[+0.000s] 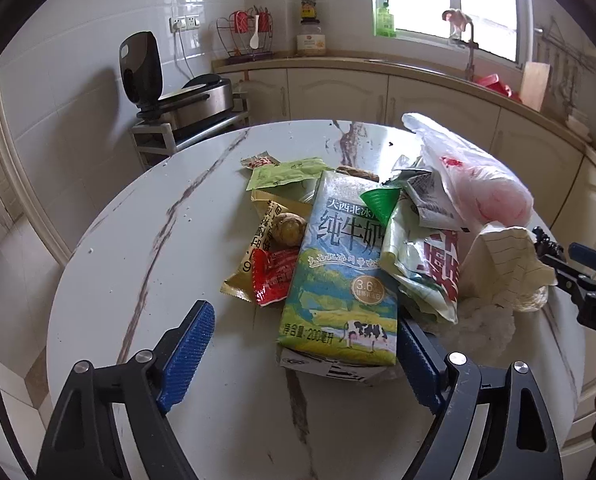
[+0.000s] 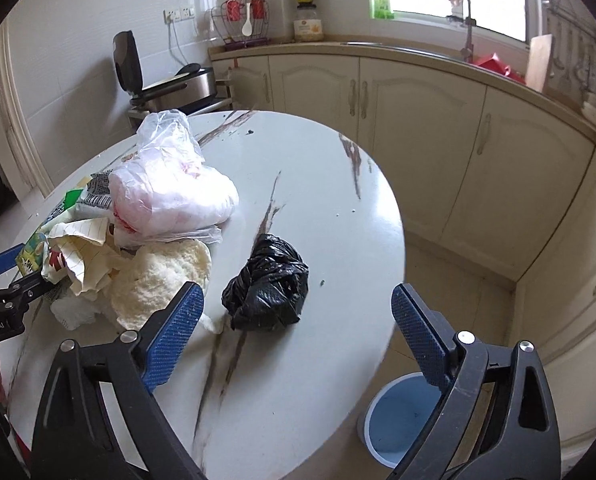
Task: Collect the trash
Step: 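Grasp the milk carton with the left tool while the right tool grasps the black bag, then carry carton and black bag to the blue bin and open both tools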
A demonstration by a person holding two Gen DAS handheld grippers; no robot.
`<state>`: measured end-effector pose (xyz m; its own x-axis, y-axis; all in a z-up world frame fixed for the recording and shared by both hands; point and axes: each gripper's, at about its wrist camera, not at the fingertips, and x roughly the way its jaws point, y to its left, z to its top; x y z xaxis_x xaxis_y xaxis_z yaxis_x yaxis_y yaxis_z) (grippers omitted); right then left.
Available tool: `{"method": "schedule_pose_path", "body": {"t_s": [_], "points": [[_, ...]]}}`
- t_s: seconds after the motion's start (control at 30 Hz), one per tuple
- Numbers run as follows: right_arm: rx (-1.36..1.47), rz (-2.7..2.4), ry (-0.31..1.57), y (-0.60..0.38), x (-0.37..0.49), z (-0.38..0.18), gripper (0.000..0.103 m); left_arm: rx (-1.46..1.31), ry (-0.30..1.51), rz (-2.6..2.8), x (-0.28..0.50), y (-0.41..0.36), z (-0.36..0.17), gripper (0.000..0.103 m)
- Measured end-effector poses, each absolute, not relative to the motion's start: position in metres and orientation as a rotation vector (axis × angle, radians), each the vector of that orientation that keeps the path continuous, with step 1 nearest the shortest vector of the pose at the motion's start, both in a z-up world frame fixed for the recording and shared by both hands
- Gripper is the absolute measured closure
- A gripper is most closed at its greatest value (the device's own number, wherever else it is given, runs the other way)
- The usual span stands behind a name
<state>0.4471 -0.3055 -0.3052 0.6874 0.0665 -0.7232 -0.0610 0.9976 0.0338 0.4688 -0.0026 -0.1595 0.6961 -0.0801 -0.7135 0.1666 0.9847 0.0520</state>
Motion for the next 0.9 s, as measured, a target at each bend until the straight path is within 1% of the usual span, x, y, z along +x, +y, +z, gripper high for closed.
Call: {"method": "schedule_pose_path", "body": {"t_s": [0.03,0.07,0.1,0.13,0.17,0.2,0.23,0.5,0.77,0.9], "points": [[0.002,0.077,0.816,-0.304,0.451,-0.306,0.022,0.116,0.8,-0.157,0.473,-0.003,-0.161,0.04],[-0.001,0.079,0.818,-0.304,0.453,-0.306,0.024,0.107,0.812,-0.173,0.476,-0.002,-0.163,0.049],[-0.003,0.083,0.827,-0.303,0.456,-0.306,0.028,0.107,0.818,-0.173,0.477,-0.002,-0.163,0.05],[-0.004,0.092,0.836,-0.302,0.457,-0.306,0.039,0.122,0.817,-0.171,0.477,-0.002,-0.162,0.051],[-0.003,0.103,0.846,-0.301,0.459,-0.307,0.047,0.135,0.813,-0.166,0.479,-0.003,-0.16,0.051],[-0.006,0.11,0.857,-0.3,0.46,-0.308,0.059,0.138,0.806,-0.159,0.477,-0.005,-0.159,0.052],[-0.013,0.119,0.863,-0.3,0.462,-0.309,0.065,0.14,0.801,-0.157,0.475,-0.006,-0.157,0.052],[-0.023,0.196,0.812,-0.29,0.446,-0.299,0.07,0.146,0.716,-0.147,0.424,-0.01,-0.145,0.054],[0.031,0.221,0.726,-0.288,0.418,-0.268,0.07,0.081,0.642,-0.151,0.373,0.003,-0.126,0.057],[0.052,0.25,0.713,-0.284,0.407,-0.26,0.07,0.058,0.621,-0.127,0.351,0.011,-0.123,0.059]]}}
